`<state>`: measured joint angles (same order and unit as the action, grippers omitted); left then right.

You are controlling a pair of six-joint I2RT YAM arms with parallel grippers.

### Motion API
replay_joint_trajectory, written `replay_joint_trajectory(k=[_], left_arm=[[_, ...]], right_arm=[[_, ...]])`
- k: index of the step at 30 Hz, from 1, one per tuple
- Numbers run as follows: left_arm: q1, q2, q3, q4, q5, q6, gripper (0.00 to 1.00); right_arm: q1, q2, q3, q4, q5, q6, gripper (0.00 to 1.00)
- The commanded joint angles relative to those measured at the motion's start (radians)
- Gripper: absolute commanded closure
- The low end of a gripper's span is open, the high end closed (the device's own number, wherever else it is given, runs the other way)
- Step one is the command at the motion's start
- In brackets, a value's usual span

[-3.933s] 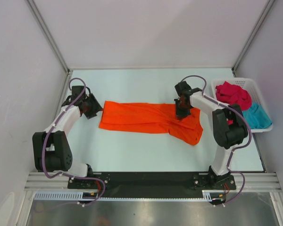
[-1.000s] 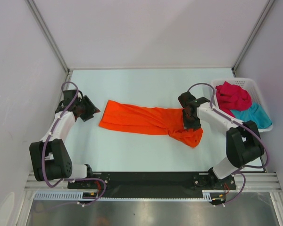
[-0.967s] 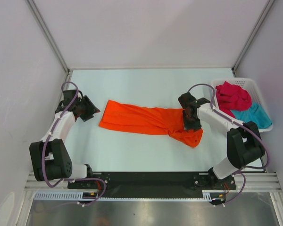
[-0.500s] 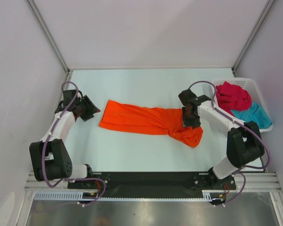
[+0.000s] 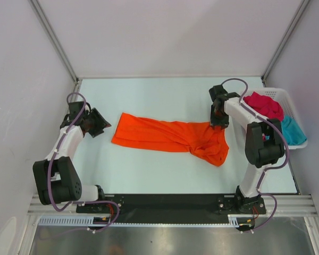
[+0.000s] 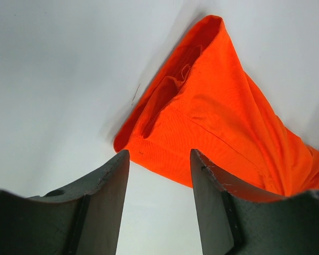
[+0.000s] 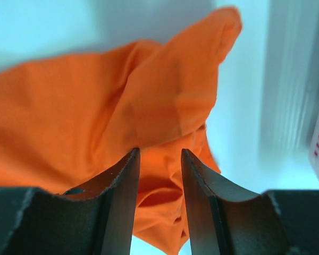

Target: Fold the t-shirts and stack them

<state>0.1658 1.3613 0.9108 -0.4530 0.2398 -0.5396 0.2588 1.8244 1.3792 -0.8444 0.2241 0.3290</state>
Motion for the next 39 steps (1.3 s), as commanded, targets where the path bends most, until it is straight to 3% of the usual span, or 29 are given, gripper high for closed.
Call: replay_joint_trajectory(k=[1, 14, 15, 16, 17, 39], left_arm=[[0.011, -0.010, 0.045, 0.004, 0.007, 0.024, 0.45], [0.011, 0.030, 0.071, 0.007, 0.010, 0.018, 0.45], [0.011, 0.029, 0.071, 0.007, 0.010, 0.018, 0.45], [0.011, 0.030, 0.071, 0.007, 0.010, 0.021, 0.45], [0.011, 0.030, 0.071, 0.007, 0.010, 0.021, 0.45], [0.011, 0.027, 0.103, -0.015, -0.002, 0.026, 0.45]], right_arm=[[-0.030, 0.042, 0.089, 0.014, 0.012, -0.036, 0.58], [-0.055, 0.134, 0.083, 0.056, -0.025, -0.050, 0.61], [-0.059, 0.136, 0.081, 0.064, -0.028, -0.051, 0.65], [-0.061, 0.138, 0.080, 0.067, -0.034, -0.054, 0.75], [-0.067, 0.141, 0.080, 0.068, -0.046, -0.057, 1.00], [-0.124, 0.242, 0.406, -0.021, 0.089, -0.105, 1.00]])
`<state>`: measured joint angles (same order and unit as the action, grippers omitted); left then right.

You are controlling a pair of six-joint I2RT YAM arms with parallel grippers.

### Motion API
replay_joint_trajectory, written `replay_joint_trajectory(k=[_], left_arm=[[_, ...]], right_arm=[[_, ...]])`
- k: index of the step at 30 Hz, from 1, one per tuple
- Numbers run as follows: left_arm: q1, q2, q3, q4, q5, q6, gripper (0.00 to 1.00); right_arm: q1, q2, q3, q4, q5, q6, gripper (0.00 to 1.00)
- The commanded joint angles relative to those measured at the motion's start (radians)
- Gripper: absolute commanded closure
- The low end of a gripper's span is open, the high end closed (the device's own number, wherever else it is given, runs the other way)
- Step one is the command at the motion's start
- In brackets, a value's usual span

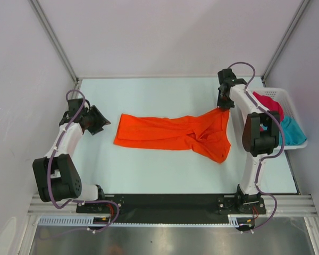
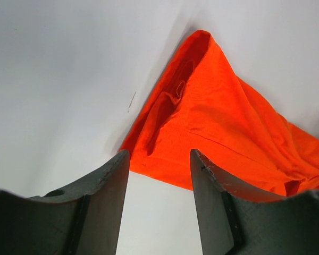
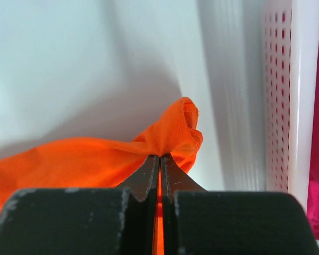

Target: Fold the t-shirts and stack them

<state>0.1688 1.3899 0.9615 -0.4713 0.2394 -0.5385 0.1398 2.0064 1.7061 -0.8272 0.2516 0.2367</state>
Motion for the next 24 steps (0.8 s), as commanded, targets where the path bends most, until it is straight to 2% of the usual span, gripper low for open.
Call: replay_joint_trajectory(k=[1, 2, 3, 4, 6, 10, 17, 24], left_arm=[[0.008, -0.002, 0.055, -0.001, -0.002, 0.026, 0.45], [0.008, 0.000, 0.059, 0.000, -0.002, 0.026, 0.45], [0.009, 0.001, 0.060, -0.003, -0.002, 0.026, 0.45], [0.009, 0.001, 0.062, -0.004, -0.003, 0.028, 0.45], [0.011, 0.003, 0.063, -0.004, -0.002, 0.029, 0.45], [0.011, 0.004, 0.063, -0.004, -0.002, 0.029, 0.45], [0.014, -0.005, 0.051, 0.000, 0.005, 0.029, 0.45], [0.015, -0.020, 0.029, 0.007, 0.014, 0.029, 0.45]], right_arm=[[-0.005, 0.074, 0.105, -0.046, 0.058, -0.011, 1.00], [-0.002, 0.084, 0.118, -0.064, 0.055, -0.010, 0.99], [0.000, 0.106, 0.127, -0.073, 0.058, -0.010, 0.91], [0.001, 0.114, 0.136, -0.079, 0.061, -0.008, 0.72], [0.007, 0.120, 0.132, -0.090, 0.061, -0.005, 0.69], [0.018, 0.088, 0.099, -0.082, 0.067, 0.001, 0.49], [0.076, -0.034, 0.026, -0.075, 0.097, 0.016, 0.51], [0.155, -0.138, -0.169, -0.027, 0.080, 0.061, 0.52]])
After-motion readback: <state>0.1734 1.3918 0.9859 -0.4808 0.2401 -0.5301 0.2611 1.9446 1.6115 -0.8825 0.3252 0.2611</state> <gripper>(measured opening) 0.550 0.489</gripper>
